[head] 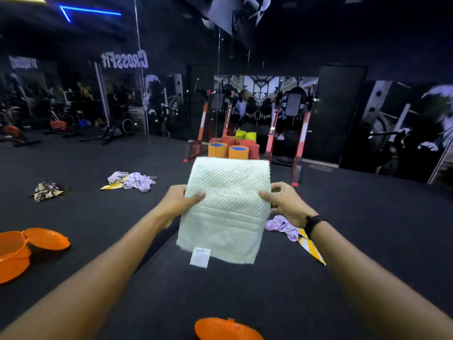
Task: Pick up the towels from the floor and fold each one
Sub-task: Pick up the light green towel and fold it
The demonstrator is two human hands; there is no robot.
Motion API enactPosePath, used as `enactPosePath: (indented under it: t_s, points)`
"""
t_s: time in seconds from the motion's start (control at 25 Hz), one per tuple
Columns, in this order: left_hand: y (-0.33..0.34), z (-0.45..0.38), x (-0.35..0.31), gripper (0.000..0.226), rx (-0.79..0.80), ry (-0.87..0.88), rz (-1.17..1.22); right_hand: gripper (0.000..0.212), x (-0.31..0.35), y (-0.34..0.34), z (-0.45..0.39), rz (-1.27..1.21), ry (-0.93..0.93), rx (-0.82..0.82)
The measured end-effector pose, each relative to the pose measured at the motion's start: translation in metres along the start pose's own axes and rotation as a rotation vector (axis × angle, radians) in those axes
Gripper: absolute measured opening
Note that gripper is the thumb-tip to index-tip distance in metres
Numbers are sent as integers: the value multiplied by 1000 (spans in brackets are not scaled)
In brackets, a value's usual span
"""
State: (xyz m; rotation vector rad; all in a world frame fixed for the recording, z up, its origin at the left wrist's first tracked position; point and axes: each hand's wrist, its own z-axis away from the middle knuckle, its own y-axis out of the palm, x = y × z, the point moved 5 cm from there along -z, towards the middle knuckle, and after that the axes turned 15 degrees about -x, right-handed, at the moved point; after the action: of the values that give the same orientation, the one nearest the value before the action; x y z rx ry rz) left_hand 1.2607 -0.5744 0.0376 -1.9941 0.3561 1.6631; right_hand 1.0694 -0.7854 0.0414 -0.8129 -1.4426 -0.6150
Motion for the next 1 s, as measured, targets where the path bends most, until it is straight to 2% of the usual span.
enactPosePath:
  t_s: [0.04,0.08,0.12,0.2,0.28,0.32,0.36,0.44,0.48,0.56,0.64,0.8,0.92,1.0]
  points:
    - [-2,-5,6,45,-77,-24,36,70,-2,0,-1,-94,31,-66]
    - [-3,-8,9,57,-111,-67,91,69,0,0,-1,-178,48,-58]
    - [-1,-8,9,65,-94,-113,165,75,3,3,1,-217,37,19]
    - [5,-6,6,82,27,-139,254,92,5,6,4,-18,-62,138]
    - [4,-6,4,99,78,-91,191,88,3,9,6,253,-171,121]
    - [3,-5,4,104,85,-80,190,82,3,9,5,289,-200,86]
    - [4,-3,4,102,94,-81,238,77,4,9,4,251,-206,48]
    - [4,1,3,79,87,-120,421,68,9,10,2,89,-164,26]
    - [4,4,0,65,89,-126,489,69,11,11,1,30,-145,44]
    - [3,5,-1,57,103,-95,482,75,12,13,1,35,-140,90]
    - [1,1,1,59,100,-30,335,65,13,11,-2,150,-208,58]
    - [1,-3,-3,47,99,76,22,16,19,8,-6,464,-409,11]
    - [-3,-6,-5,28,41,126,-152,20,19,9,-5,637,-498,13]
    - [-9,-11,-8,23,-1,203,-296,23,20,8,-6,677,-540,53]
